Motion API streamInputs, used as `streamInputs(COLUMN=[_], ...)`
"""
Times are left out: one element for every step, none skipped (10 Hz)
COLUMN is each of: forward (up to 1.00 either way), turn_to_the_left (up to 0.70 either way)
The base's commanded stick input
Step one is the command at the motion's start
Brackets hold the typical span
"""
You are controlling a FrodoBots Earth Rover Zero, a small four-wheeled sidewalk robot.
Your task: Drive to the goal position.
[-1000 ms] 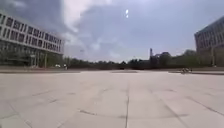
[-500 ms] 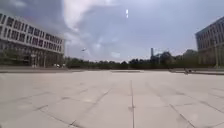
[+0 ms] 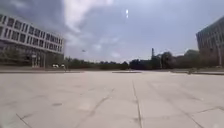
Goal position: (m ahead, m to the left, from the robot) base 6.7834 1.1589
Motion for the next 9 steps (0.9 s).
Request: streamInputs(forward=[0.70,0.70,0.70,0.70,0.70,0.70,0.70,0.70,0.70], turn_to_the_left=[0.00,0.00,0.00,0.00,0.00,0.00,0.00,0.00,0.00])
